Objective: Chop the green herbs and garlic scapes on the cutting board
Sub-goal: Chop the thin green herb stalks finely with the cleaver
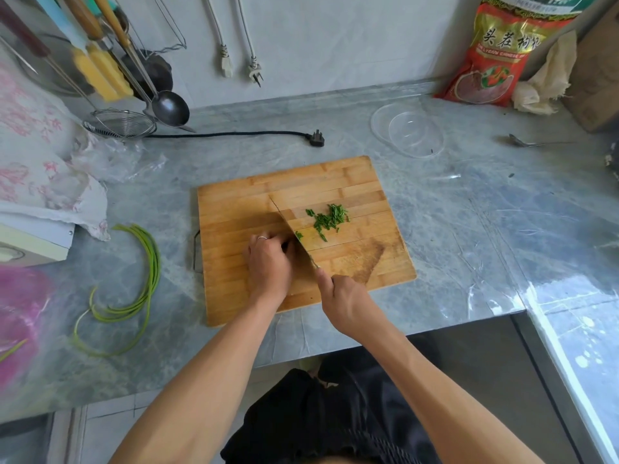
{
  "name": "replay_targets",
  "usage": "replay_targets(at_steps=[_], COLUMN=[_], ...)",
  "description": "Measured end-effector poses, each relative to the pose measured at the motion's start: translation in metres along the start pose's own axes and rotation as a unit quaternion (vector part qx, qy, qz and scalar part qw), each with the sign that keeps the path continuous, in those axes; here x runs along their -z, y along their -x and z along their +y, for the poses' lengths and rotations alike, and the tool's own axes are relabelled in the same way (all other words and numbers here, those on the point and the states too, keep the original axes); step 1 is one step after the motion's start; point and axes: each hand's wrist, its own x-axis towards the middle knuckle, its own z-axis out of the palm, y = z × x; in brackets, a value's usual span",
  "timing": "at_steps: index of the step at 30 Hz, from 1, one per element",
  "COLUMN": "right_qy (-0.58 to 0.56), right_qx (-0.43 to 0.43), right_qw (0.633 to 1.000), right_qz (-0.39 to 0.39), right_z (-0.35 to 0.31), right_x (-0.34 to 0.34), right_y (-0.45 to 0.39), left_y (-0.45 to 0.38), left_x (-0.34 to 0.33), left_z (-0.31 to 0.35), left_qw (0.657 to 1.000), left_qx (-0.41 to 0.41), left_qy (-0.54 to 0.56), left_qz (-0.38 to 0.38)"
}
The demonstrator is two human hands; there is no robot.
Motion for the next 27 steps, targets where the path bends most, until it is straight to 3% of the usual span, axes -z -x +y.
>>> replay_targets(at_steps=[3,14,19,21,22,23,25,27], right_qy=[0.045,0.045,0.022,0.003,-0.059,-0.039,0.061,0.058], right_qx=[0.039,0.07,0.037,0.063,0.007,0.007,0.14,0.124], right_qw=[0.998,0.996,0.999,0.998,0.998,0.999,0.984,0.986], right_qz=[0.011,0.001,-0.003,0.021,-0.033,-0.035,0.096,0.095], right_z=[0.007,-0.006,0.005,0.004,0.001,0.006,0.023,0.019], right_x=[0.002,0.002,0.002,0.002,0.007,0.003,-0.014,-0.004], right_y=[-0.008,-0.023,-0.008,-0.002,-0.008,-0.018,-0.035,-0.03], left_y=[0.0,0.0,0.001,0.003,0.002,0.002,0.002,0.002], left_x=[0.001,0.002,0.001,0.0,0.0,0.001,0.003,0.005], left_z=[0.001,0.001,0.002,0.001,0.002,0.003,0.005,0.006], left_qw=[1.0,1.0,1.0,1.0,1.0,1.0,1.0,1.0], left_qx=[-0.001,0.004,0.005,0.007,0.008,0.007,0.0,-0.001], left_qy=[0.019,0.017,0.011,0.009,0.009,0.011,0.02,0.022], left_qz=[0.008,0.006,0.005,0.009,0.011,0.01,0.009,0.009])
